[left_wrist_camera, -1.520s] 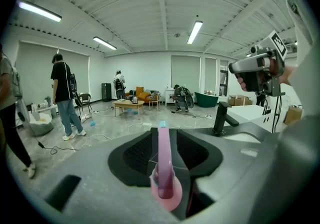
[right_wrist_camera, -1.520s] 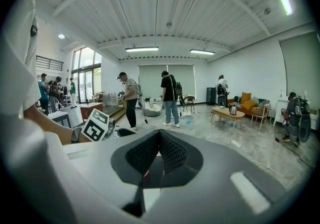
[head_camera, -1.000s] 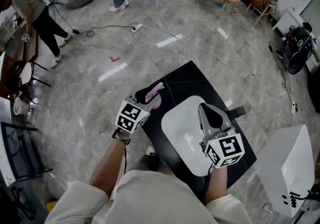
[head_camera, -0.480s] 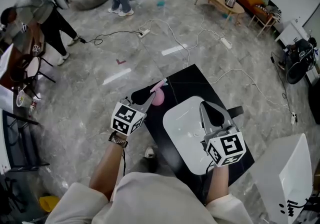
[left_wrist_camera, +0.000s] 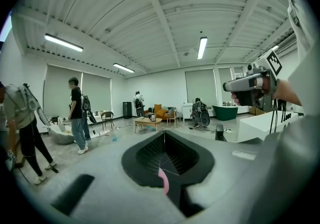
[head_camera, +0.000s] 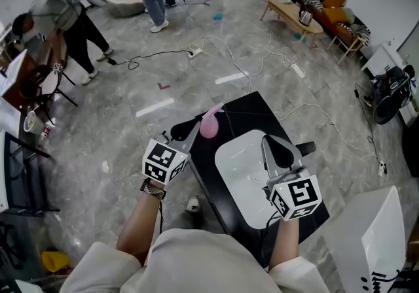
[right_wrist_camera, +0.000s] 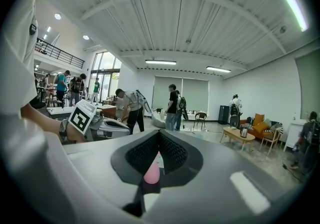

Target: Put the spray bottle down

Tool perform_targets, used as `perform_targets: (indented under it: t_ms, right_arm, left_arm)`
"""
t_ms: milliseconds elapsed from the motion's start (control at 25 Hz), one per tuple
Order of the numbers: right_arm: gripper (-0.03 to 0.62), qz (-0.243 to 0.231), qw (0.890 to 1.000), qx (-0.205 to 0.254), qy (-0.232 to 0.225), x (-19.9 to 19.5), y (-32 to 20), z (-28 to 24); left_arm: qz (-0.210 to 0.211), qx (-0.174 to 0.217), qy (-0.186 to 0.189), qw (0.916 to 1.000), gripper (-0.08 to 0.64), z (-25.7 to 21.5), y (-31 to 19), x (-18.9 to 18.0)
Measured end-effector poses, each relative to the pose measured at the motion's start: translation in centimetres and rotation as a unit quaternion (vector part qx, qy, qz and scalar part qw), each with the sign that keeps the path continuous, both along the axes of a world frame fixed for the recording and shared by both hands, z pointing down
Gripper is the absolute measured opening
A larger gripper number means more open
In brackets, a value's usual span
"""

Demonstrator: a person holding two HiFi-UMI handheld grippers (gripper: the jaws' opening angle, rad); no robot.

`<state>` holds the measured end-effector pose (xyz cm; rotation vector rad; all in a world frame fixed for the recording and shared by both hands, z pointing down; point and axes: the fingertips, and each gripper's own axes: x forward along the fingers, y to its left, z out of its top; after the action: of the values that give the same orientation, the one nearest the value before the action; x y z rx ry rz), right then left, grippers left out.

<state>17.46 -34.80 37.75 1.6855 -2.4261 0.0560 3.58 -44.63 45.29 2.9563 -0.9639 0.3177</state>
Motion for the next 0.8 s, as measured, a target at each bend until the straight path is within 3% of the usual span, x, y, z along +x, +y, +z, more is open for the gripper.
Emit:
perform_targets:
  t_ms: [800]
  right_arm:
    - [0.006, -0.048, 0.997, 0.05, 0.022, -3.9, 6.0, -4.3]
  left_arm:
    - [-0.042, 0.081, 0.032, 0.9953, 0.006, -7.5, 8.8, -3.6]
